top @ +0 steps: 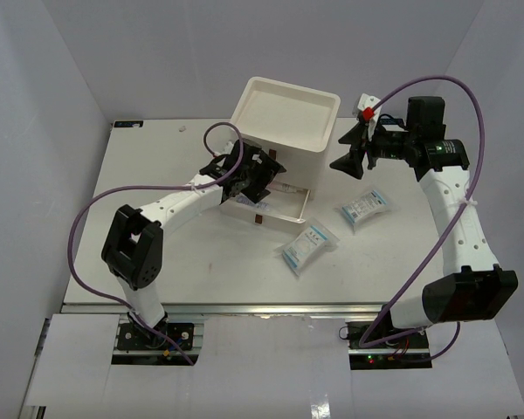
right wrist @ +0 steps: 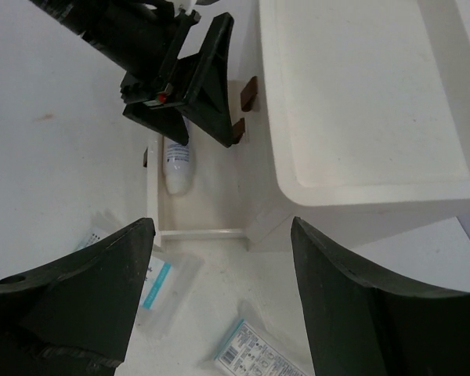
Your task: Organize the makeup
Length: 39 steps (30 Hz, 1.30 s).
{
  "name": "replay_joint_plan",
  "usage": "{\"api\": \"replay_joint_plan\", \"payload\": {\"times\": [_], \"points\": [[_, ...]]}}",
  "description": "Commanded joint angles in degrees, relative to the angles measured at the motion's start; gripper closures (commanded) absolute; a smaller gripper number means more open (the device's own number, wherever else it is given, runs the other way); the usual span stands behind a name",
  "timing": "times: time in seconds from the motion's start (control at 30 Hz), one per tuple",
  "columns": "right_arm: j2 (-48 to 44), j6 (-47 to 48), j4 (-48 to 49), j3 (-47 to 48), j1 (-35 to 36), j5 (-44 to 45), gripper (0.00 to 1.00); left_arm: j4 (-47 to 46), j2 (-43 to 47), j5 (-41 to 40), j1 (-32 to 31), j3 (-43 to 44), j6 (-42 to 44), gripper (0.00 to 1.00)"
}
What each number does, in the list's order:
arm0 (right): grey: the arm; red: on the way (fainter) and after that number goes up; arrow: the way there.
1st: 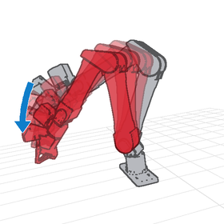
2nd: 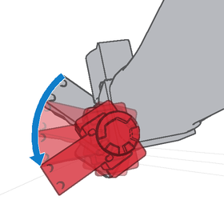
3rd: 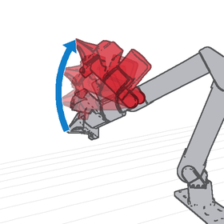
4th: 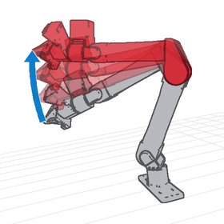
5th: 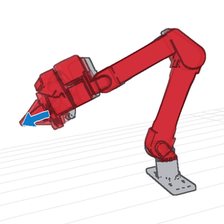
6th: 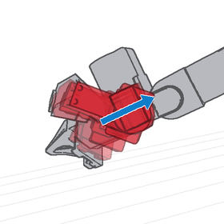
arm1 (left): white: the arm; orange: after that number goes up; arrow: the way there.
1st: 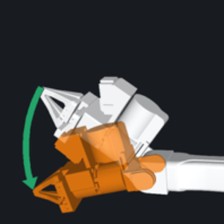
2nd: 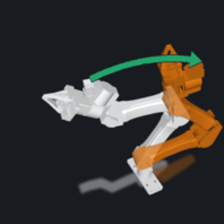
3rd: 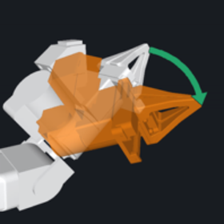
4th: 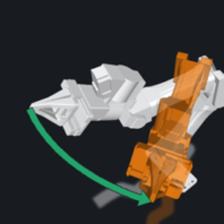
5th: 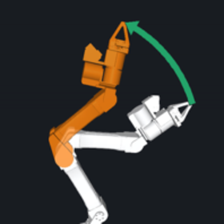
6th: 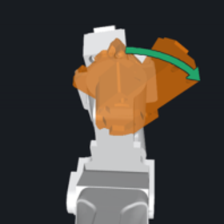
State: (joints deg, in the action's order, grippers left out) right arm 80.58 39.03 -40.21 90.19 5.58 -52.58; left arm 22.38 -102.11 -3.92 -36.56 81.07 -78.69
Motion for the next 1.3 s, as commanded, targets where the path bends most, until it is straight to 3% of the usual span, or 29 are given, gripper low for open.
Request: {"api": "replay_joint_plan", "payload": {"times": [0.0,0.13,0.23,0.4,0.47,0.53,0.87,1.0,1.27], "points": [[1.4,10.4,-4.4,2.6,1.9,-6.3,0.21,-10.5,11.3,2.9,-0.2,-6.0,17.6,0.12],[5.3,9.2,-4.1,7.8,7.7,1.4,0.21,-14.6,21.1,3.2,-0.2,-16.6,26.9,0.16],[9.4,4.5,-1.9,14.0,11.4,10.9,0.2,-15.5,30.6,0.1,0.0,-25.2,28.2,0.23],[18.8,1.1,-2.0,24.2,14.8,16.9,0.18,-18.7,46.0,-1.9,0.6,-44.0,24.8,0.49],[21.5,0.3,-2.5,26.7,15.5,17.8,0.18,-19.4,48.6,-2.6,0.9,-47.4,22.7,0.63],[23.2,-0.1,-2.5,27.6,16.1,18.1,0.19,-20.1,49.7,-2.6,1.2,-49.8,22.0,0.68],[26.5,-0.4,-1.3,25.8,18.2,21.8,0.25,-29.8,38.1,2.5,2.4,-52.1,22.6,0.72],[26.6,-0.1,-1.2,25.0,18.5,22.3,0.4,-34.7,28.6,6.2,3.4,-50.7,22.6,0.74],[26.9,0.2,-1.7,22.9,18.9,23.1,0.62,-39.0,19.6,7.1,4.3,-45.7,23.3,0.76]]}}
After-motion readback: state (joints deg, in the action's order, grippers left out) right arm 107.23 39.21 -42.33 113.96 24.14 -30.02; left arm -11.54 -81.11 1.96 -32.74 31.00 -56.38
